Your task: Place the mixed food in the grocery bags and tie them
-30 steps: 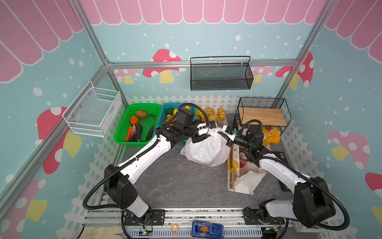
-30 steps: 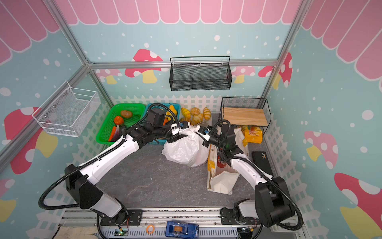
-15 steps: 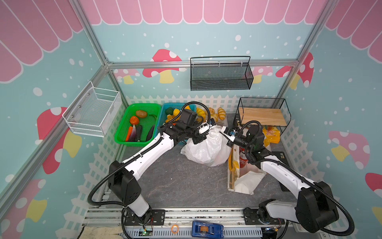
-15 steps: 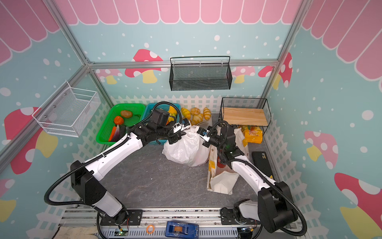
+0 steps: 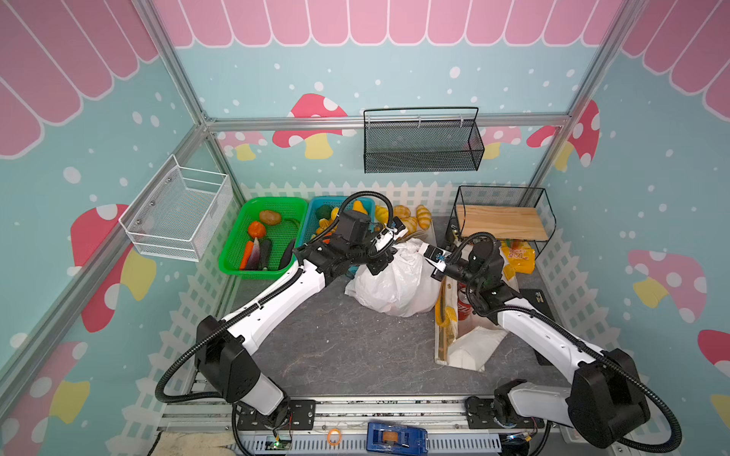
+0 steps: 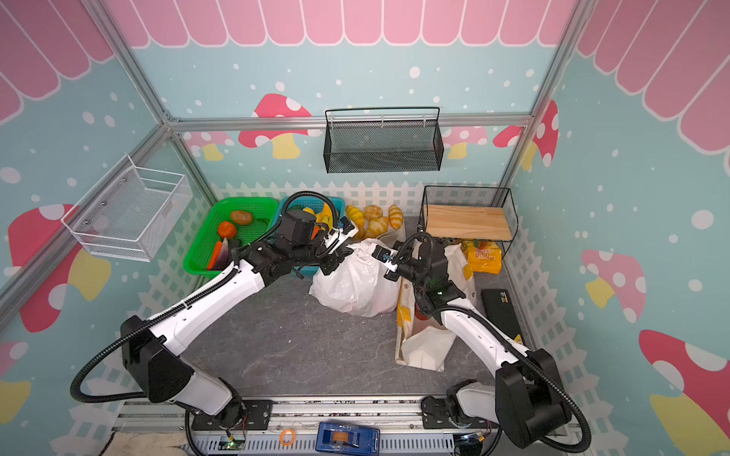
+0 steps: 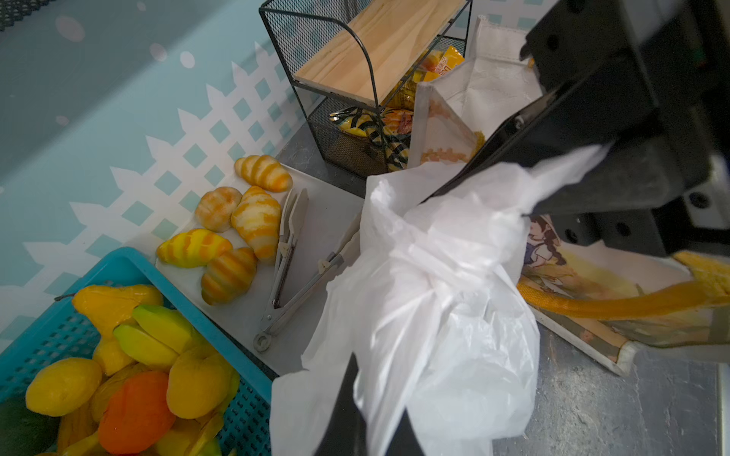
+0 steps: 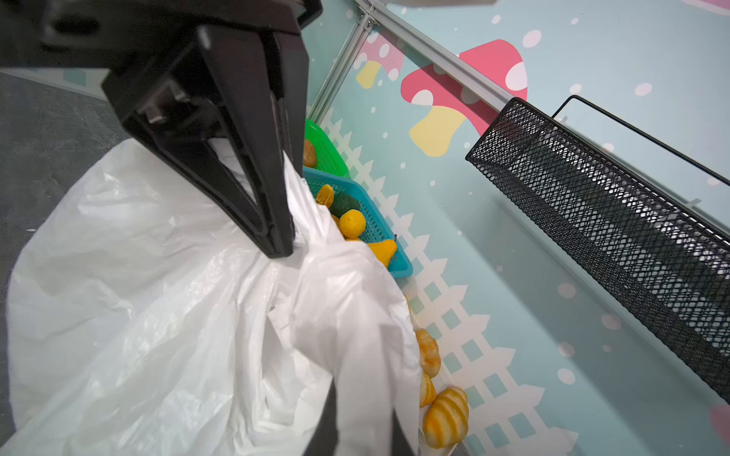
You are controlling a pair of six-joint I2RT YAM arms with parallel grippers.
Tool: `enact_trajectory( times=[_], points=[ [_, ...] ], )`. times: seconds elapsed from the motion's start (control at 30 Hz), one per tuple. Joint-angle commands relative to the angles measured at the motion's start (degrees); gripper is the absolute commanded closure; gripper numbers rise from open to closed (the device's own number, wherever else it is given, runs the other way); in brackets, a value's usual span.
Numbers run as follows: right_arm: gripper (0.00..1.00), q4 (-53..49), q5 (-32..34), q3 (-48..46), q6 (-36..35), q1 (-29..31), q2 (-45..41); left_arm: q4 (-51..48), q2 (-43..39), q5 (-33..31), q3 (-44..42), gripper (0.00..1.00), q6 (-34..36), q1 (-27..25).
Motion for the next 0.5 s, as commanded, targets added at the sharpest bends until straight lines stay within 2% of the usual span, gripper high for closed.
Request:
enact_trajectory(
  times=[0.0, 0.17, 0.23, 0.3, 0.37, 0.47],
  points=[
    [1.0, -2.7, 0.2, -0.1, -2.6, -0.6, -0.8, 2.9, -2.3, -3.7, -1.8, 1.0, -3.2, 0.5],
    [1.0, -3.0, 3.4, 0.9, -0.6, -0.6, -0.2, 3.5, -3.5, -3.1, -3.2, 1.0, -2.9, 0.5],
    [1.0, -2.9, 8.2, 2.1, 2.9, -0.6, 0.1, 2.9, -4.6, -2.4, -3.9, 1.0, -2.0, 0.6],
    [1.0, -3.0, 10.3, 3.3, 7.4, -0.6, 0.1, 1.6, -5.4, -0.1, -4.7, 1.0, 0.1, 0.6],
    [1.0, -3.2, 9.4, 4.1, 11.9, -0.6, -0.2, 1.0, -5.9, 2.5, -5.7, 0.99, 3.6, 0.4],
    [1.0, -4.2, 8.4, 4.8, 15.4, 0.2, -0.3, 1.0, -5.7, 4.1, -6.1, 0.98, 4.4, 0.4]
  ],
)
